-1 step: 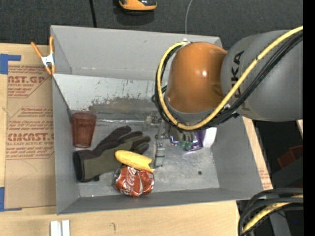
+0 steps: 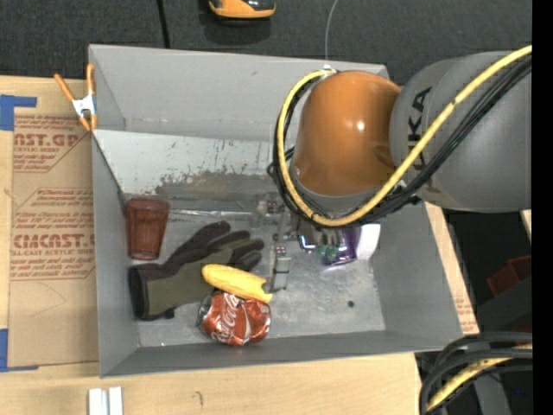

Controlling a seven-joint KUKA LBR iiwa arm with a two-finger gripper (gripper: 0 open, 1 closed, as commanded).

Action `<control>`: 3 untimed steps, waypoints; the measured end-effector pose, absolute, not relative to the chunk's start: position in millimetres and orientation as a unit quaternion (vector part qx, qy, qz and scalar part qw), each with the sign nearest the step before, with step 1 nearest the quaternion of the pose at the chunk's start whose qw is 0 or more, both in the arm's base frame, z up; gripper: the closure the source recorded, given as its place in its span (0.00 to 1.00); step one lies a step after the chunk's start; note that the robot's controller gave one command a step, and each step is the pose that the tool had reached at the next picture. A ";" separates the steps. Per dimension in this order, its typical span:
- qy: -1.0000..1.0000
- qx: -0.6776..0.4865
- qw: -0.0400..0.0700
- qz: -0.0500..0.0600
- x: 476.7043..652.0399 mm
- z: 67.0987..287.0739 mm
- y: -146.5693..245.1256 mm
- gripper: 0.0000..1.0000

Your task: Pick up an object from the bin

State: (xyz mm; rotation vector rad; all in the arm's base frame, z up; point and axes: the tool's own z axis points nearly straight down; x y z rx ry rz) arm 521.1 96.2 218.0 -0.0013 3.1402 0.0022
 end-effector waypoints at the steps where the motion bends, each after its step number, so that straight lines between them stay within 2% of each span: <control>1: 0.997 0.072 0.002 0.001 519.7 175.4 99.4 0.00; 2: 0.992 0.129 -0.002 0.000 515.0 130.0 101.9 0.00; 3: 0.985 0.174 0.000 0.000 515.1 152.0 98.2 0.00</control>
Offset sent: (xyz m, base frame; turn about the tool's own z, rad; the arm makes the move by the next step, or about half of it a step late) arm -0.0143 0.0088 -0.0580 0.1954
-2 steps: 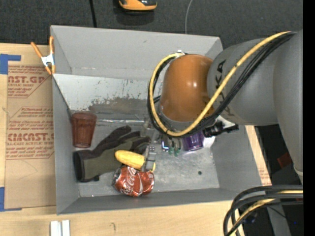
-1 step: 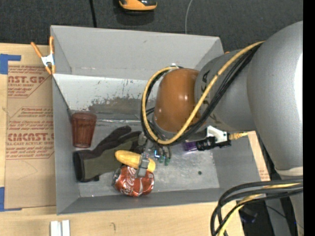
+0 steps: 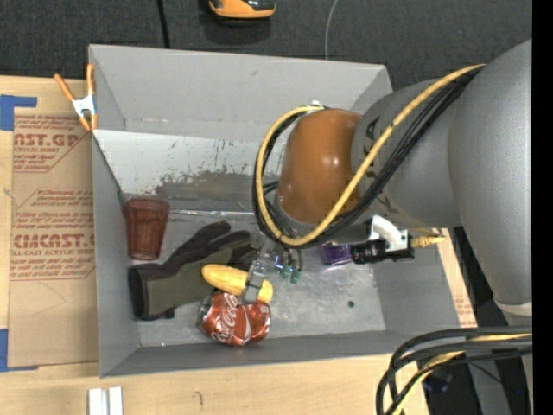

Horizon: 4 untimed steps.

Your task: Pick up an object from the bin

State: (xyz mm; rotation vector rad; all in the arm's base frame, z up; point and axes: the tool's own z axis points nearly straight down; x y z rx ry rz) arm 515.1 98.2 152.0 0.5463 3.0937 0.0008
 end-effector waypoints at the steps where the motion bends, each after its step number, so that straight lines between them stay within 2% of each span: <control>1: 0.968 0.251 0.001 0.001 505.0 102.1 106.7 0.00; 2: 0.959 0.284 -0.001 0.002 494.9 74.5 106.2 1.00; 4: 0.959 0.284 -0.001 0.001 494.1 80.8 106.1 1.00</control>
Offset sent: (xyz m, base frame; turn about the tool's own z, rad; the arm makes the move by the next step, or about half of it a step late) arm -0.0217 0.0055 -0.0820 0.2293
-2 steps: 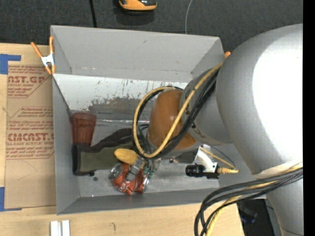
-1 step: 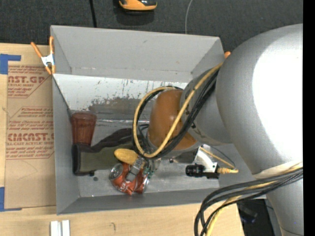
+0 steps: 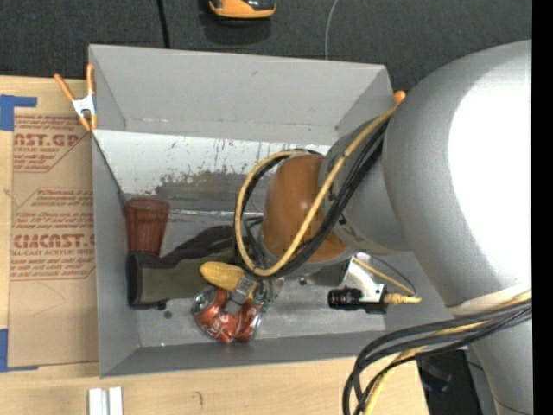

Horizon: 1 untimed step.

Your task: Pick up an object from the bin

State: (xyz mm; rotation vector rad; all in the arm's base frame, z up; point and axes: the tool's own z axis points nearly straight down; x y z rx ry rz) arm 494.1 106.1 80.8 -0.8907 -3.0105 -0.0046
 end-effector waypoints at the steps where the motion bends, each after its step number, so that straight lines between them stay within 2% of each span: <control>1: -0.959 -0.285 0.000 0.000 493.9 102.1 104.7 1.00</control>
Offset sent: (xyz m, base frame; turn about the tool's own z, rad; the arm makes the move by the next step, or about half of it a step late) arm 0.0001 -0.0001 0.0566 0.0000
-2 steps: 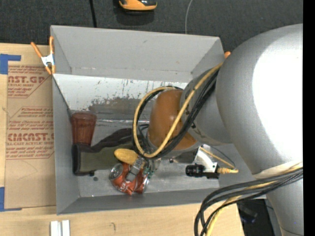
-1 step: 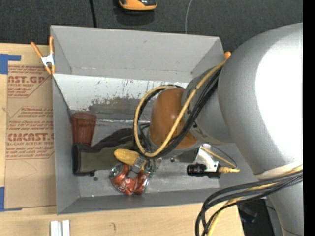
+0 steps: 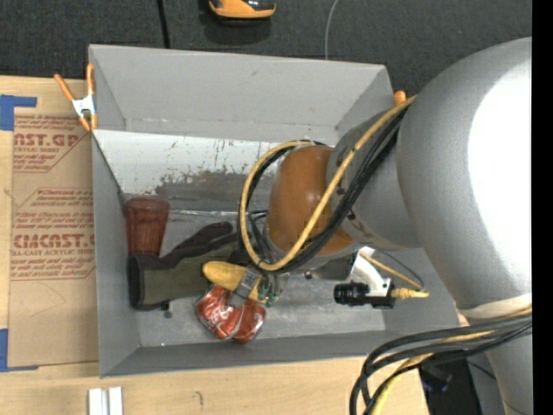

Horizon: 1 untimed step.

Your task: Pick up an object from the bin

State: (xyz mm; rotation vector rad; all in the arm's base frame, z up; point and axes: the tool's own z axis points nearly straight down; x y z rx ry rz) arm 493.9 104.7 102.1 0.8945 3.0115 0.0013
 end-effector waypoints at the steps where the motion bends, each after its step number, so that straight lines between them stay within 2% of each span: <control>1: 0.959 0.284 0.001 0.001 494.3 119.7 105.1 1.00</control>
Offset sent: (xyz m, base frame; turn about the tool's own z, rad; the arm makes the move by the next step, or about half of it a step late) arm -0.0002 0.0000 0.0838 0.0000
